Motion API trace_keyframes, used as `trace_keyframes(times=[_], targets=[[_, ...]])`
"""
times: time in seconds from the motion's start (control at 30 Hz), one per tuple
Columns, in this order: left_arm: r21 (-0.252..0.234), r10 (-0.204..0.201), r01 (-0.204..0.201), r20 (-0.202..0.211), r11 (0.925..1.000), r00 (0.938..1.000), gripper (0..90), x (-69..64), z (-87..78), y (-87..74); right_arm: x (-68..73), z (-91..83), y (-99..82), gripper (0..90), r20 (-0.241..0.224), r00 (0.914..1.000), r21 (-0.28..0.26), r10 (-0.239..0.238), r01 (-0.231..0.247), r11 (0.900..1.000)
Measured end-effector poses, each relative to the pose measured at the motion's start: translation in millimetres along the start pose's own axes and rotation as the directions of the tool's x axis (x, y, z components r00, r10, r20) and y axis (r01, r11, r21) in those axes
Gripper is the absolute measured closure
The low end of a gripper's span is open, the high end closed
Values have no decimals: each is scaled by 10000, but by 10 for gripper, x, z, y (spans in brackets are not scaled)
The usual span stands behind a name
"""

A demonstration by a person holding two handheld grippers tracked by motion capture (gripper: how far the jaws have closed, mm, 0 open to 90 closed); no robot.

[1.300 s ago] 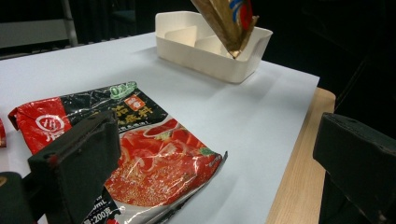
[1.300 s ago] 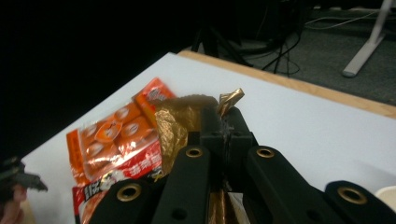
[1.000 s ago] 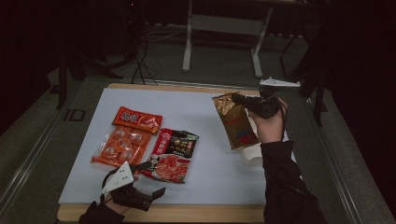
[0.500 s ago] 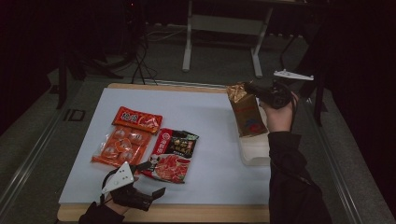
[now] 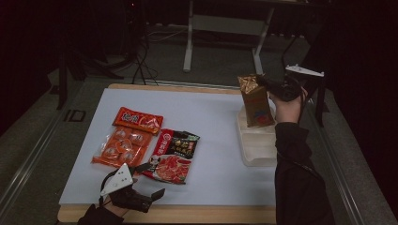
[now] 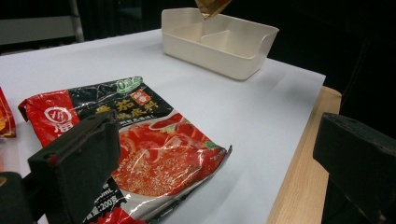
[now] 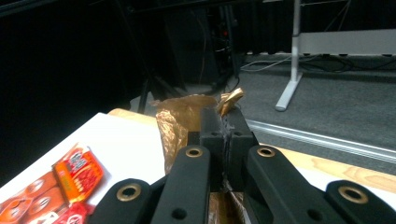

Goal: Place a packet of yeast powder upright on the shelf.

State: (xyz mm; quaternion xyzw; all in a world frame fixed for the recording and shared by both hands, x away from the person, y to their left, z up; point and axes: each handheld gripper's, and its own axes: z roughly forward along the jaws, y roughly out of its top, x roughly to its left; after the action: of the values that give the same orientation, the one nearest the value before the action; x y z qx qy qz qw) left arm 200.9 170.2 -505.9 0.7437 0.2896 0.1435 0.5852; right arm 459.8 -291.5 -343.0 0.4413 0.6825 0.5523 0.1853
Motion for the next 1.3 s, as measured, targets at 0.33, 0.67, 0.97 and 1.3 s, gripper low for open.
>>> trace_keyframes(times=[0.33, 0.67, 0.97, 1.3], targets=[[19, -6, 6, -46, 10000, 10000, 11, -9, -20, -8, -282, 83, -77, 892, -5, 9988, -793, 488, -487, 9957], [51, -33, 33, -56, 10000, 10000, 11, -8, -29, -16, -490, 195, -166, 890, -587, 9949, -1522, 823, -904, 9842], [110, -13, 13, -7, 9999, 10000, 11, -8, -21, -20, -561, 310, -251, 888, -629, 9970, -1936, 450, -564, 9794], [124, -12, 12, -3, 9999, 10000, 11, -8, -24, -22, -564, 466, -378, 884, -992, 9943, -1763, 399, -570, 9827]])
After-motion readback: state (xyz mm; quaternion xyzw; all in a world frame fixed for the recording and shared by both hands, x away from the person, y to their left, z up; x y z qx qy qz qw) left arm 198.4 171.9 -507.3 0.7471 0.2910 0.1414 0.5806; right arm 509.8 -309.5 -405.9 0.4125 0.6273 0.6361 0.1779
